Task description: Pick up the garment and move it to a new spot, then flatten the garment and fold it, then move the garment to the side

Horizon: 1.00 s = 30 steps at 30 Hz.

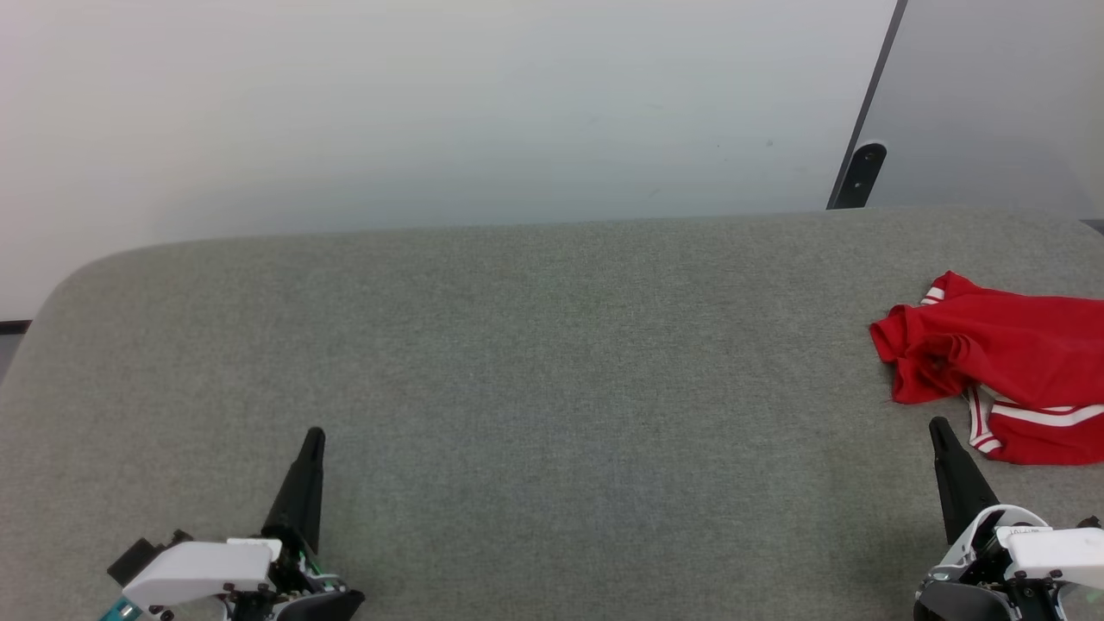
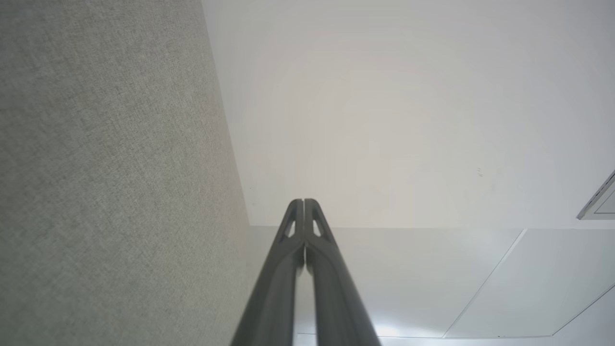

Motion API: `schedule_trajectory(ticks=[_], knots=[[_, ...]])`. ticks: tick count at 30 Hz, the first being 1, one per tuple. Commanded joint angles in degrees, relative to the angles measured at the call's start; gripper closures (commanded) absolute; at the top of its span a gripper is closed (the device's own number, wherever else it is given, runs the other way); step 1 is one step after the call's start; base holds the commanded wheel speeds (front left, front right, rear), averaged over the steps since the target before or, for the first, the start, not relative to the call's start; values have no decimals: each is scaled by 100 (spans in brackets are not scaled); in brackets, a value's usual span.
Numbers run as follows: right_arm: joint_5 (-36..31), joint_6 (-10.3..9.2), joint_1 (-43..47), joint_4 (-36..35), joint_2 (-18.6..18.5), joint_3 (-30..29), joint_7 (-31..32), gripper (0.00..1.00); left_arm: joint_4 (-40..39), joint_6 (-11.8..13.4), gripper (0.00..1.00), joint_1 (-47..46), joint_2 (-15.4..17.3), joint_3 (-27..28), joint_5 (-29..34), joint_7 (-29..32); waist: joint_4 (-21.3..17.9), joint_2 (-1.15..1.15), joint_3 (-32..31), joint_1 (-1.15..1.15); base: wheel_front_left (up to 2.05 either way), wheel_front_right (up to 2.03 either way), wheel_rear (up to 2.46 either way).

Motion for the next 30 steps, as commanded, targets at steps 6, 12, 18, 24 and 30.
schedule_trajectory(ticks=[6,12,18,24,30], knots=[[22,-6,-24,3,19,-2,5,100,6,-31,100,-60,-15,20,33,23,0,0,0,0,0,0,0],[22,-6,-24,3,19,-1,4,100,7,-31,100,-61,-21,30,38,35,0,0,0,0,0,0,0],[23,-6,-24,3,19,0,4,100,8,-31,100,-62,-25,41,46,29,0,0,0,0,0,0,0],[23,-6,-24,3,19,1,3,100,7,-31,100,-63,-31,49,51,40,0,0,0,0,0,0,0],[24,-6,-24,3,19,1,3,100,8,-31,100,-64,-37,57,62,45,0,0,0,0,0,0,0]])
